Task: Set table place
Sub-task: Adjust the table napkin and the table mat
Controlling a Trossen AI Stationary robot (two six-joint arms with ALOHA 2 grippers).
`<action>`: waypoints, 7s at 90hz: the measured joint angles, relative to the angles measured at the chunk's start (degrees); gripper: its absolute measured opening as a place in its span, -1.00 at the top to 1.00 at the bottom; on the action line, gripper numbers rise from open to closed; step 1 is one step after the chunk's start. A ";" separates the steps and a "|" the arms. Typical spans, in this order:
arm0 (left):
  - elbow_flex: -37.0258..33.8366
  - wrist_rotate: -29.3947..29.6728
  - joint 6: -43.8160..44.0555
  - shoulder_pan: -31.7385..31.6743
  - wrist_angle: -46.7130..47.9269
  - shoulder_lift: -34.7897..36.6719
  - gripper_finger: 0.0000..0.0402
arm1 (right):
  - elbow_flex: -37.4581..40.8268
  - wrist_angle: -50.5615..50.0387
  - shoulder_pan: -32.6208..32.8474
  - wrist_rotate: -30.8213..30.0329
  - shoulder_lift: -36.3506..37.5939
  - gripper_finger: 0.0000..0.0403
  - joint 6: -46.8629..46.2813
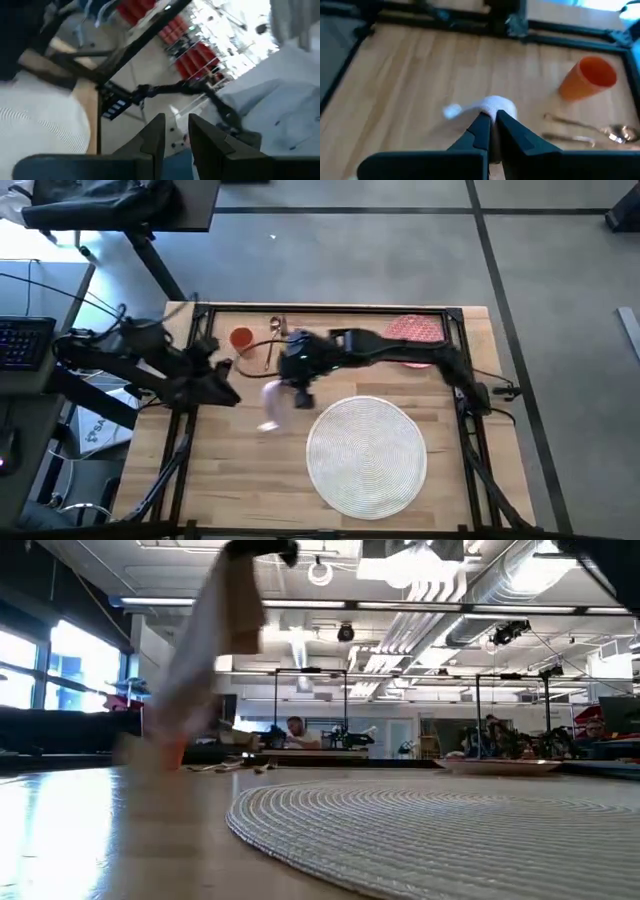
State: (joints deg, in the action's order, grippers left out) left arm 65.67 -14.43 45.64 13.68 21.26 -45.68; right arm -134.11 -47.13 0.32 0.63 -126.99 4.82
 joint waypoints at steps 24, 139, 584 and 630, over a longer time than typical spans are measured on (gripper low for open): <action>0.04 0.00 -2.66 1.46 5.87 4.11 0.67 | 5.12 5.05 1.06 -9.52 -0.44 1.00 -12.14; -33.82 44.86 0.73 7.82 -22.09 -24.81 -0.01 | -0.89 -15.64 -1.97 1.31 5.32 1.00 -32.85; -33.99 13.61 11.03 20.82 -23.20 -41.29 0.99 | 46.36 -3.32 20.38 -1.82 15.23 0.96 -51.55; -30.86 21.99 46.28 23.36 -15.63 -42.81 1.00 | 71.98 30.51 21.42 -3.02 15.66 0.99 -64.41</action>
State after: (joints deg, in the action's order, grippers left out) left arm 34.81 7.55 91.92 37.05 5.62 -88.48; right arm -62.13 -16.62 21.74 -2.39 -111.33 -59.59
